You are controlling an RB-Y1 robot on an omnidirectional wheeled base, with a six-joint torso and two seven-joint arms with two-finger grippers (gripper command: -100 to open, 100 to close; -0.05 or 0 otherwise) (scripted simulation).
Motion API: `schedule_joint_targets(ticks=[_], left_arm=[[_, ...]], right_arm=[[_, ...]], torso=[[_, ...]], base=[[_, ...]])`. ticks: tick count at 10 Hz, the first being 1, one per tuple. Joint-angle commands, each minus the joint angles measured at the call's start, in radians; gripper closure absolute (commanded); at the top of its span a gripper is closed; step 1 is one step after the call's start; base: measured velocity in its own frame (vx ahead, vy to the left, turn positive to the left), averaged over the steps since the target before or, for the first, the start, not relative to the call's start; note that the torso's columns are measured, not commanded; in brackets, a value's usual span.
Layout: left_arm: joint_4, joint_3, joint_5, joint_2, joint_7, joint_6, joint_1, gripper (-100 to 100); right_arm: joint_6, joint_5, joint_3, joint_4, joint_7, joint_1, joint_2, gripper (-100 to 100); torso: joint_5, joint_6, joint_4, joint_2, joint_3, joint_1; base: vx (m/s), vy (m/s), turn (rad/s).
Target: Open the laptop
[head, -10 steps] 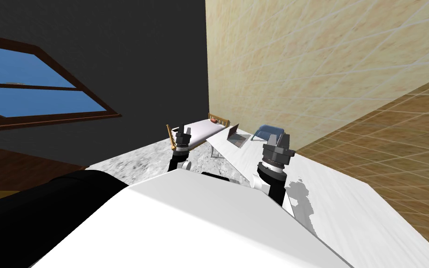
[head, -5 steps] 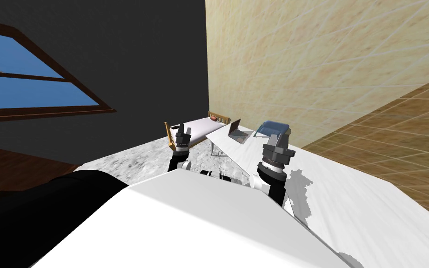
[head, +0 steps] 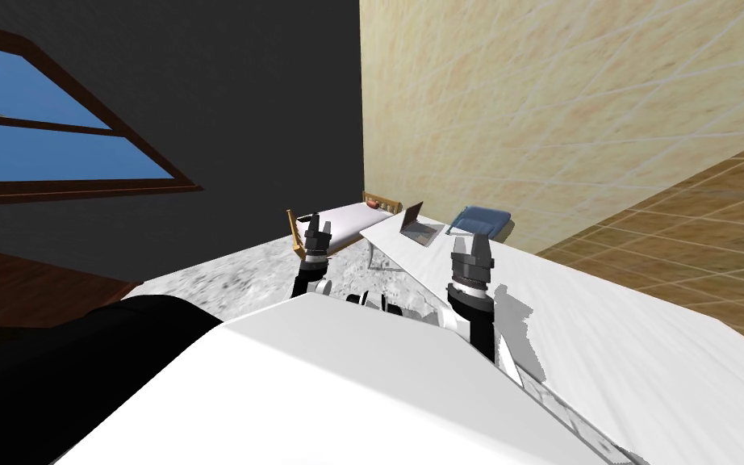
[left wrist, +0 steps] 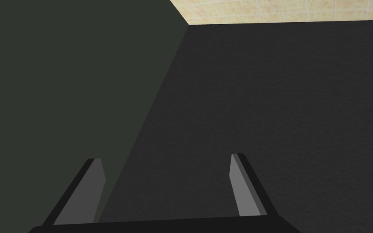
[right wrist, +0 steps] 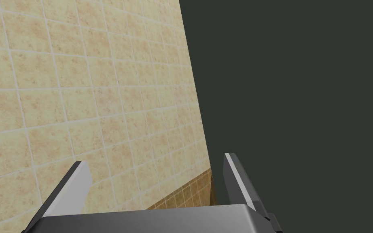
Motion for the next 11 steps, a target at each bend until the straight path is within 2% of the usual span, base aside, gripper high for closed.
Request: schedule_joint_targets(ticks=[1,2,3,5,6,7,8,9,10,11], left_arm=[[0.000,0.000,0.000,0.000,0.000,0.000,0.000,0],[0.000,0.000,0.000,0.000,0.000,0.000,0.000,0],[0.000,0.000,0.000,0.000,0.000,0.000,0.000,0],[0.000,0.000,0.000,0.000,0.000,0.000,0.000,0],[0.000,0.000,0.000,0.000,0.000,0.000,0.000,0],[0.000,0.000,0.000,0.000,0.000,0.000,0.000,0],[0.000,0.000,0.000,0.000,0.000,0.000,0.000,0],[0.000,0.000,0.000,0.000,0.000,0.000,0.000,0],[0.000,0.000,0.000,0.000,0.000,0.000,0.000,0],[0.000,0.000,0.000,0.000,0.000,0.000,0.000,0]], right_arm=[[0.069,0.035,-0.005,0.045,0.032,0.010,-0.062,-100],[0.100,0.050,-0.010,0.067,0.045,0.015,-0.085,-100],[0.100,0.050,-0.010,0.067,0.045,0.015,-0.085,-100],[0.165,0.085,-0.020,0.115,0.076,0.028,-0.128,-100],[0.170,0.085,-0.020,0.115,0.076,0.028,-0.128,-100],[0.208,0.104,-0.025,0.141,0.092,0.035,-0.149,-100],[0.208,0.104,-0.025,0.141,0.092,0.035,-0.149,-100],[0.249,0.124,-0.031,0.167,0.110,0.043,-0.169,-100],[0.249,0.124,-0.031,0.167,0.110,0.043,-0.169,-100],[0.290,0.144,-0.038,0.195,0.128,0.051,-0.188,-100]], torso=[[0.000,0.000,0.000,0.000,0.000,-0.001],[-0.001,0.000,0.000,-0.001,-0.001,-0.002],[0.000,0.000,0.000,0.000,0.000,-0.001],[-0.001,0.000,0.001,0.003,0.001,-0.004],[0.000,0.000,0.001,0.001,0.000,0.000],[0.000,0.000,0.001,0.002,0.000,-0.002],[-0.001,0.000,0.001,0.002,0.001,-0.003],[-0.001,0.000,0.001,0.003,0.001,-0.004],[-0.001,0.000,0.001,0.002,0.001,-0.002],[-0.001,0.000,0.001,0.002,0.001,-0.002]], base=[[0.044,0.115,0.045],[0.054,0.135,0.044],[0.029,0.094,0.008],[0.046,0.107,0.048],[0.047,0.105,0.016],[0.041,0.094,0.039],[0.029,0.068,0.016],[0.035,0.080,0.046],[0.035,0.079,0.024],[0.046,0.101,0.046]])
